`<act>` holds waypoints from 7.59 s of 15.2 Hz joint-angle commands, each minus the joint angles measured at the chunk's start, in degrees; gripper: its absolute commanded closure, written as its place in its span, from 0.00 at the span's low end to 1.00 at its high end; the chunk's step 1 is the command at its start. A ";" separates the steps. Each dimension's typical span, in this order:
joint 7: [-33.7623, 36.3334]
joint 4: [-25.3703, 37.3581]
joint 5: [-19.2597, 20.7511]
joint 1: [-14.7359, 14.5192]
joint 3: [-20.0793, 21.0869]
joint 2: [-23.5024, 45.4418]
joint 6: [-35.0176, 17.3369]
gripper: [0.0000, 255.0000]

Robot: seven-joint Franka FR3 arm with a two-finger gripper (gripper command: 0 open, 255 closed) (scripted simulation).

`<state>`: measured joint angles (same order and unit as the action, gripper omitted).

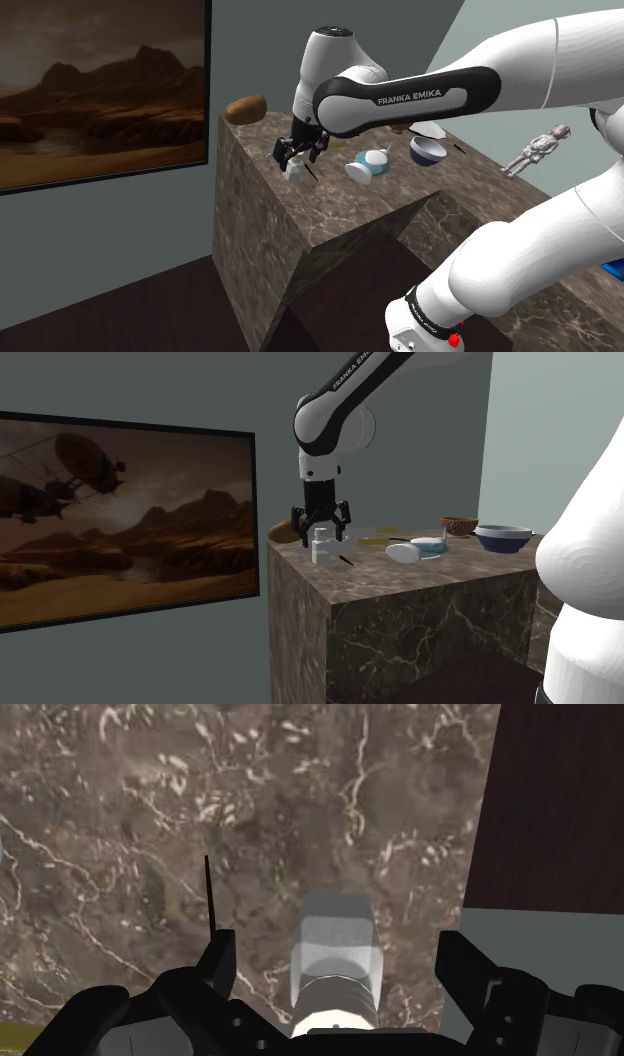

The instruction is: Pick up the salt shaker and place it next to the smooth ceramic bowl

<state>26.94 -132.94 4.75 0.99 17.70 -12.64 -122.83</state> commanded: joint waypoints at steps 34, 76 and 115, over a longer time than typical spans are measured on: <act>-2.67 11.98 -1.49 -0.09 -0.96 -3.73 15.41 1.00; -44.12 2.64 9.89 12.23 -34.18 -25.77 23.10 1.00; -70.61 3.91 13.82 14.56 -63.31 -10.38 3.29 1.00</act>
<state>-43.68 -128.46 18.54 15.58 -45.39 -23.21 -118.77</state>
